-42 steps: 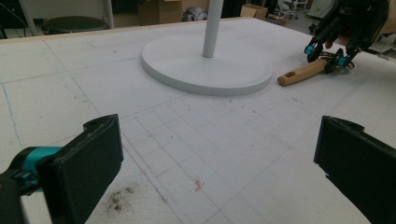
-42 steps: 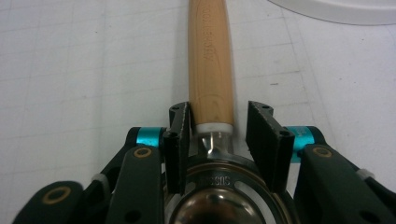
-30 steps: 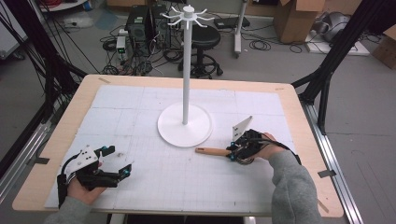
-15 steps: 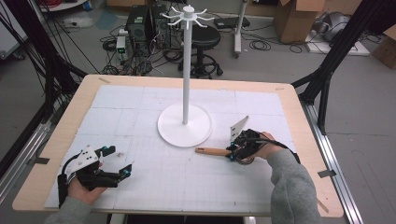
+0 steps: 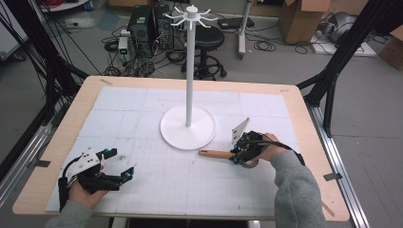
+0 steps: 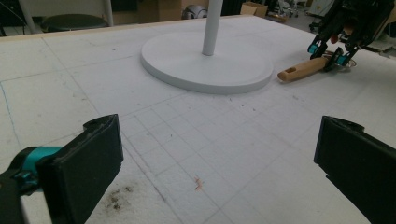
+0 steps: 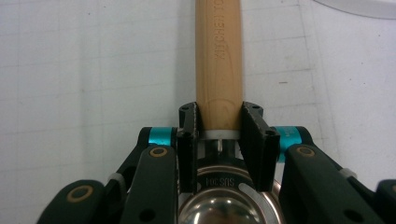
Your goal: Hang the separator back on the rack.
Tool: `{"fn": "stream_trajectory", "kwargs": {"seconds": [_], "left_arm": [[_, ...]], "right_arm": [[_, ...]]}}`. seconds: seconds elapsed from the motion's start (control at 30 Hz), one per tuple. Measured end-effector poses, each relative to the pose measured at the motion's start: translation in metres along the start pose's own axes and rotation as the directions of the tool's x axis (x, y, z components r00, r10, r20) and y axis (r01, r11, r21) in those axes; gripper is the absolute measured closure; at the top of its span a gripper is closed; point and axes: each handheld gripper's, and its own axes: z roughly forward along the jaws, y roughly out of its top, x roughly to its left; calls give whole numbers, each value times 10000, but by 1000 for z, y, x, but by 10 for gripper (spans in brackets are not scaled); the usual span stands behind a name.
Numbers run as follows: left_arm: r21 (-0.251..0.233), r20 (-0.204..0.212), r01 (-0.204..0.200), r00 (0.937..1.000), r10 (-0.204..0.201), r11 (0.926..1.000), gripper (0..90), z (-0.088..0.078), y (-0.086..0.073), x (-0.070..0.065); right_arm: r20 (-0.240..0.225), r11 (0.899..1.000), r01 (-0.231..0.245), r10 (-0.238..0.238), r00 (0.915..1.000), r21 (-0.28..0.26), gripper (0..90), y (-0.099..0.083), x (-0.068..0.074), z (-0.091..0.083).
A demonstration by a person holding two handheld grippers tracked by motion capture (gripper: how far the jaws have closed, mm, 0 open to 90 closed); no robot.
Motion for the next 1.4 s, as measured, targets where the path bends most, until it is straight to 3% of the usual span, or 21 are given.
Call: {"fn": "stream_trajectory", "kwargs": {"seconds": [0.13,0.93,1.2,1.4], "left_arm": [[12,-19,-10,10000,10,10000,18,0,0,0],[9,-9,3,10000,-3,10000,18,0,0,0],[-7,1,6,10000,-6,10000,18,0,0,0],[3,18,-34,10000,34,10000,18,0,0,0]], "right_arm": [[74,9991,-347,349,9994,-228,697,0,1,-3],[228,9886,-588,626,9978,-1387,697,1,6,-26],[418,9695,-742,863,9954,-2337,697,-3,8,-37],[330,9445,-1192,1356,9902,-3061,696,-7,10,-46]]}}
